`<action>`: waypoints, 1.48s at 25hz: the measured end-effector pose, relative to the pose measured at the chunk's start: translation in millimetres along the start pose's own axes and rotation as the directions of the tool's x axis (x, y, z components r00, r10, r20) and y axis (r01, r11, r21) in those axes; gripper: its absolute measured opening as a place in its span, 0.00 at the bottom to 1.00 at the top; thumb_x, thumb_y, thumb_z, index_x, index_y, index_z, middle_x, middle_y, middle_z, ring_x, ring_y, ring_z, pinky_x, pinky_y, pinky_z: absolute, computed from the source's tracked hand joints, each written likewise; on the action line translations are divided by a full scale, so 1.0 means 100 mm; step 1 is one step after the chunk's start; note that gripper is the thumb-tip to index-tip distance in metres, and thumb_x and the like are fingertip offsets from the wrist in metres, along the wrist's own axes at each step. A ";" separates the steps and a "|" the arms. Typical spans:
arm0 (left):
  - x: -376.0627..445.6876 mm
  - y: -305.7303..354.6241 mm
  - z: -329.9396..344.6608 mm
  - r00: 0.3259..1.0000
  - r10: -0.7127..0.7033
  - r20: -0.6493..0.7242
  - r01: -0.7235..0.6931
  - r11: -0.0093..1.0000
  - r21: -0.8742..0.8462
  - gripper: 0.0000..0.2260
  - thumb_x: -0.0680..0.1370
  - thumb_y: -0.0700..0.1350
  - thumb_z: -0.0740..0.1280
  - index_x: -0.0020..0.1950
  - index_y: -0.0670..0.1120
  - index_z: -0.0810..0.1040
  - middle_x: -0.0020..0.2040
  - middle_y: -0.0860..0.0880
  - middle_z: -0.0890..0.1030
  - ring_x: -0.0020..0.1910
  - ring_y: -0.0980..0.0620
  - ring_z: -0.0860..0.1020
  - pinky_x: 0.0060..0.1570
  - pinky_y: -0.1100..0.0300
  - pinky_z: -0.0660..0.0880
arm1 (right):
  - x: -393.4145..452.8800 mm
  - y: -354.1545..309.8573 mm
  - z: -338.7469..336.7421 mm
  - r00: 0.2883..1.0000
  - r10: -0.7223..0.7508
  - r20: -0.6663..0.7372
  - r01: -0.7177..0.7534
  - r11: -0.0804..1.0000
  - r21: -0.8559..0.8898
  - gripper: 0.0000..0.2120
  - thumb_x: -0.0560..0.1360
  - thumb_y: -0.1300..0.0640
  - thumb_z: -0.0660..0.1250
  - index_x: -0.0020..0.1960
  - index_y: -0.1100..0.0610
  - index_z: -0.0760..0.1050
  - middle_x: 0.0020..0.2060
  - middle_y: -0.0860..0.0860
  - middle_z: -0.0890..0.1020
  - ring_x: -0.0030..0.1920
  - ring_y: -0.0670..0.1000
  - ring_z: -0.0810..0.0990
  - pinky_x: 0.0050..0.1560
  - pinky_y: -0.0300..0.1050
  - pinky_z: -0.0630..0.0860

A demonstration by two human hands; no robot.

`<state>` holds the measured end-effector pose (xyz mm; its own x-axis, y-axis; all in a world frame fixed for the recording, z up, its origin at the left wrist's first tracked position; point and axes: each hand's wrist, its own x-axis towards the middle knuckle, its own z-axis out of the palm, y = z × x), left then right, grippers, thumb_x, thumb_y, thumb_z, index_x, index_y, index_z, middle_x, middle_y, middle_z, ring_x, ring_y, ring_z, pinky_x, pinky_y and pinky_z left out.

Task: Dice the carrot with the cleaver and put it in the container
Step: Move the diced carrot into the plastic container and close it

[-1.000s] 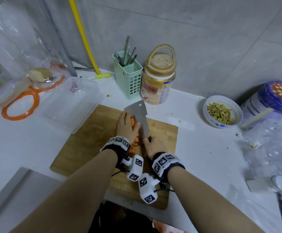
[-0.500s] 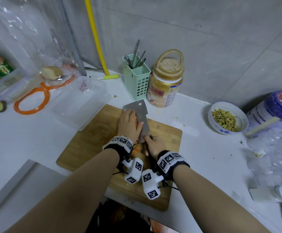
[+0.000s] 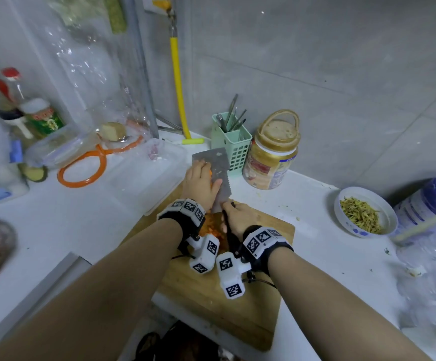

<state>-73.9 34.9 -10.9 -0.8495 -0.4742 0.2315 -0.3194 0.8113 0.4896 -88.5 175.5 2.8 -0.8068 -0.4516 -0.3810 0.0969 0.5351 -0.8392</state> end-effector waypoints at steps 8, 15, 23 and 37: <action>0.30 -0.50 -0.53 0.998 -0.038 -0.058 0.038 0.999 0.000 0.25 0.81 0.48 0.64 0.74 0.37 0.65 0.74 0.39 0.65 0.75 0.42 0.60 0.73 0.55 0.51 | 0.19 -0.58 0.55 0.999 -0.025 0.028 0.023 0.998 0.066 0.25 0.77 0.51 0.60 0.22 0.57 0.71 0.17 0.52 0.74 0.23 0.51 0.72 0.41 0.49 0.74; 0.50 -1.11 -0.75 0.999 -0.047 0.003 0.047 0.999 0.012 0.25 0.80 0.49 0.64 0.73 0.38 0.66 0.74 0.40 0.66 0.74 0.43 0.61 0.73 0.55 0.53 | 0.35 -0.92 1.08 0.999 0.000 0.050 0.000 1.000 0.004 0.25 0.76 0.51 0.58 0.22 0.58 0.71 0.20 0.52 0.75 0.28 0.53 0.73 0.39 0.45 0.72; 0.59 -1.51 -0.69 0.994 -0.057 0.096 0.066 0.994 -0.088 0.20 0.81 0.46 0.63 0.70 0.39 0.69 0.70 0.41 0.69 0.70 0.43 0.65 0.69 0.57 0.57 | 0.48 -1.03 1.43 0.996 0.084 0.005 -0.084 0.996 -0.022 0.22 0.78 0.50 0.58 0.28 0.60 0.69 0.23 0.54 0.75 0.27 0.52 0.72 0.36 0.45 0.71; 0.65 -1.51 -0.56 0.991 0.064 0.121 -0.042 0.984 -0.174 0.22 0.84 0.47 0.55 0.77 0.41 0.62 0.77 0.43 0.62 0.77 0.46 0.57 0.76 0.54 0.51 | 0.36 -1.19 1.27 0.986 0.141 -0.084 -0.154 0.971 -0.183 0.23 0.81 0.51 0.53 0.33 0.60 0.73 0.27 0.51 0.76 0.30 0.50 0.72 0.33 0.42 0.67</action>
<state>-57.3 -137.0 -22.7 -0.9128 -0.3762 0.1586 -0.2055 0.7590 0.6178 -55.4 5.0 40.1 -0.8314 -0.3101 -0.4611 0.1117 0.7196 -0.6853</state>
